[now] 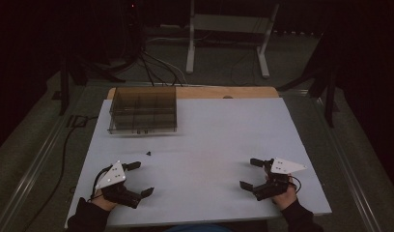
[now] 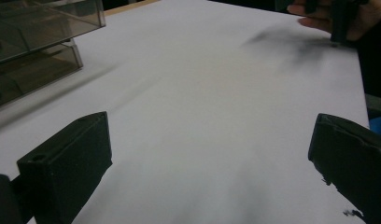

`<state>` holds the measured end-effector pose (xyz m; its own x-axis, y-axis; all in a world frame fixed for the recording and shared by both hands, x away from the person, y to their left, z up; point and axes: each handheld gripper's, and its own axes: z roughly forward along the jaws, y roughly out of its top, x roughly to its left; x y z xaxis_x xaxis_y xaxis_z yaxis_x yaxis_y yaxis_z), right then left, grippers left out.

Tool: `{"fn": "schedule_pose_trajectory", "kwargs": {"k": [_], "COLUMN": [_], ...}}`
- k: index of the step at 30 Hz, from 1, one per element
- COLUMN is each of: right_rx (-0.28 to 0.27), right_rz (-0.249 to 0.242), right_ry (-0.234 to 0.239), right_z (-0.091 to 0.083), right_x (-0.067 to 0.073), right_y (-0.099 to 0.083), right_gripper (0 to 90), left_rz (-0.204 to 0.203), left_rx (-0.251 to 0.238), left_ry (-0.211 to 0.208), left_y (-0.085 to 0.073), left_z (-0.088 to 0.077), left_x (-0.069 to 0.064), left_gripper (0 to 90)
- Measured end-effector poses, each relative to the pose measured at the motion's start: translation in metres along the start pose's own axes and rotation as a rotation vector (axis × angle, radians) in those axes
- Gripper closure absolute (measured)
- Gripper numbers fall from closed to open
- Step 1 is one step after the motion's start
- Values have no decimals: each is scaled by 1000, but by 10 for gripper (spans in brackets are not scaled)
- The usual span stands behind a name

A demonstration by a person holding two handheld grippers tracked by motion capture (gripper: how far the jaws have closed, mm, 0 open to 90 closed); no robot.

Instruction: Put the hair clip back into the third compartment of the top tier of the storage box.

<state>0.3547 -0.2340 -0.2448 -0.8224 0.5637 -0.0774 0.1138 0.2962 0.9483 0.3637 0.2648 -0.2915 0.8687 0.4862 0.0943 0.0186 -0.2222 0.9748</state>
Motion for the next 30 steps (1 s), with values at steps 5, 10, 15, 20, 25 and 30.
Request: {"fn": "schedule_pose_trajectory", "kwargs": {"k": [5, 10, 15, 20, 25, 30], "right_rx": [22, 32, 42, 33, 27, 20], "right_rz": [6, -10, -12, -6, -2, -3], "right_ry": [16, -4, -1, -1, 1, 6], "right_z": [4, 4, 7, 7, 6, 6], "right_x": [1, 3, 4, 4, 5, 6], "right_y": [0, 0, 0, 1, 2, 3], "right_gripper": [0, 0, 0, 0, 0, 0], "left_rz": [-18, -15, -2, -1, 10, 25], "left_rx": [-8, 21, 51, 54, 57, 66], "left_ry": [-6, -27, -47, -55, -72, -102], "left_y": [0, -2, -2, -2, 1, 6], "left_z": [0, 2, 5, 5, 6, 8], "left_x": [2, 1, -2, -4, -7, -10], "left_gripper": [6, 6, 6, 6, 6, 6]}}
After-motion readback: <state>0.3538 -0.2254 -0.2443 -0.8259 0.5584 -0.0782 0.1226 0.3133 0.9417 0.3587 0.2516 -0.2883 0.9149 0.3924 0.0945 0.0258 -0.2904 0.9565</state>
